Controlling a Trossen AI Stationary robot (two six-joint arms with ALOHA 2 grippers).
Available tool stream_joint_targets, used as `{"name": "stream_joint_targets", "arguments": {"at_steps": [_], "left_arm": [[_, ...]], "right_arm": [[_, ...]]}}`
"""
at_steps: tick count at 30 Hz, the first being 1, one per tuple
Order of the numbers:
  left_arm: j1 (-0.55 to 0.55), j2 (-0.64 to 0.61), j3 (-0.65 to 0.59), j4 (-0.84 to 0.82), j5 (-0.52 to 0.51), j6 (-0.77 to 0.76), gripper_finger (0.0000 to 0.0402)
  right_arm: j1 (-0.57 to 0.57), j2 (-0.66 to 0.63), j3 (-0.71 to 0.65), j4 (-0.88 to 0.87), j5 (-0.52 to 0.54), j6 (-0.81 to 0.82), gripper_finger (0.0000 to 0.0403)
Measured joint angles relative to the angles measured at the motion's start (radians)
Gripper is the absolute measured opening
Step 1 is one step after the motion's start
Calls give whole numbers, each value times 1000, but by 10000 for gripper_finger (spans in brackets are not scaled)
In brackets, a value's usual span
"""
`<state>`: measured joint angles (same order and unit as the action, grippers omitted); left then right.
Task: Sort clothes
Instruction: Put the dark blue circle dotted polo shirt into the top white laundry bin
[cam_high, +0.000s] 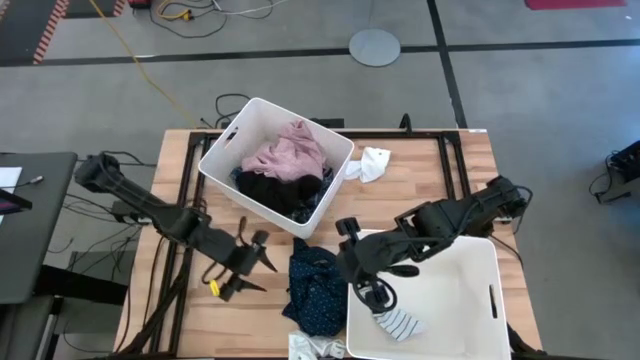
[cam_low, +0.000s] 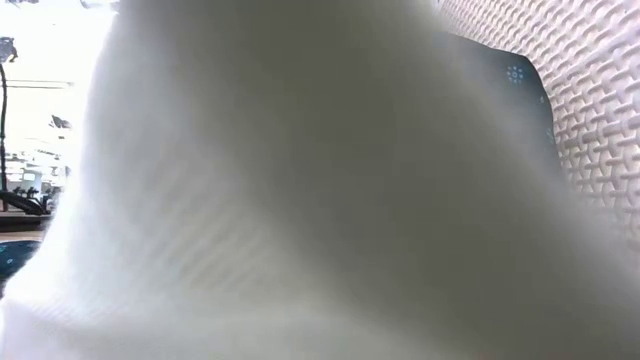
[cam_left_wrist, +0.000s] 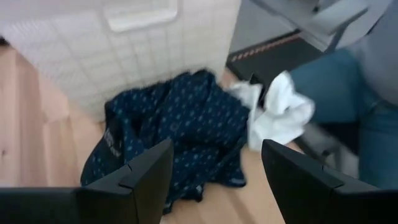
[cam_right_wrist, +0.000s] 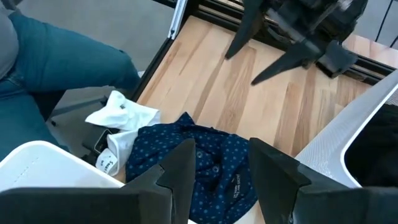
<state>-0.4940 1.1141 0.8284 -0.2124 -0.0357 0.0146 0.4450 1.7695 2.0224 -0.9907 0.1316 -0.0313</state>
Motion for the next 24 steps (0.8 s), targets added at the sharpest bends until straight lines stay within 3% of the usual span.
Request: {"name": "stream_joint_targets", "arguments": {"at_steps": [15, 24], "left_arm": [[-25, 179, 0, 119, -52, 14, 240], [-32, 215, 0, 179, -74, 35, 240]], "right_arm": [[44, 3, 0, -23, 1, 38, 166], [71, 3, 0, -25, 1, 61, 166]]}}
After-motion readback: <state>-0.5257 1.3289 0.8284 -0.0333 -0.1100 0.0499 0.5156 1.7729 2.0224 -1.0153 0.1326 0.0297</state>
